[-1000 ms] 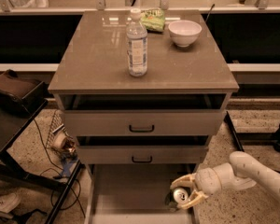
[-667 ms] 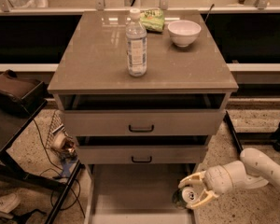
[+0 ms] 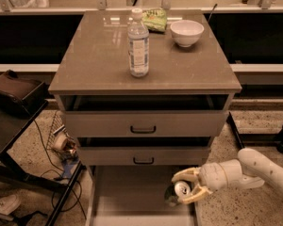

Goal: Pick green can from bottom drawer and place on counter

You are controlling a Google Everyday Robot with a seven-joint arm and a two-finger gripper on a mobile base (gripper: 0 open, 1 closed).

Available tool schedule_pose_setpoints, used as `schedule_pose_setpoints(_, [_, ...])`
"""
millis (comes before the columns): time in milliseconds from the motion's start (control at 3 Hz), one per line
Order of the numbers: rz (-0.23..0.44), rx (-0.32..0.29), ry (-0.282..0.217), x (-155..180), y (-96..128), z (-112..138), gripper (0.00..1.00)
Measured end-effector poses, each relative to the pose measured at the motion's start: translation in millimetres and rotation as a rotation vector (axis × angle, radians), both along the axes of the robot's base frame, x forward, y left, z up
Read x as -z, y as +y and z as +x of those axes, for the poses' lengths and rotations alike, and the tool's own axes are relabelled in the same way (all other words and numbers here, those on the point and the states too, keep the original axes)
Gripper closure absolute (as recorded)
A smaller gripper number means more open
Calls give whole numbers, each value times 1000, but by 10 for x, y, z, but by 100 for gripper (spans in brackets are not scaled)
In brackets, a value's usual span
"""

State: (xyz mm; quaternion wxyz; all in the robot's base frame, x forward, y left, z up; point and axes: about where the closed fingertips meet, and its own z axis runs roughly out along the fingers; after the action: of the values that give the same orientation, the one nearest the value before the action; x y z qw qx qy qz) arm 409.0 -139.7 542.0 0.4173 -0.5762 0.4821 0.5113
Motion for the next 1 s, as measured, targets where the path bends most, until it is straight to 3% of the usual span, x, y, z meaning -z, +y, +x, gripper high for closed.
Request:
schedule_pose_setpoints(333, [39, 136, 58, -508, 269, 39, 100])
schedule_pose_setpoints(667, [-14, 310, 116, -1263, 649, 4, 100])
schedule_pose_setpoints(1000, [-104, 411, 97, -1797, 820, 90, 100])
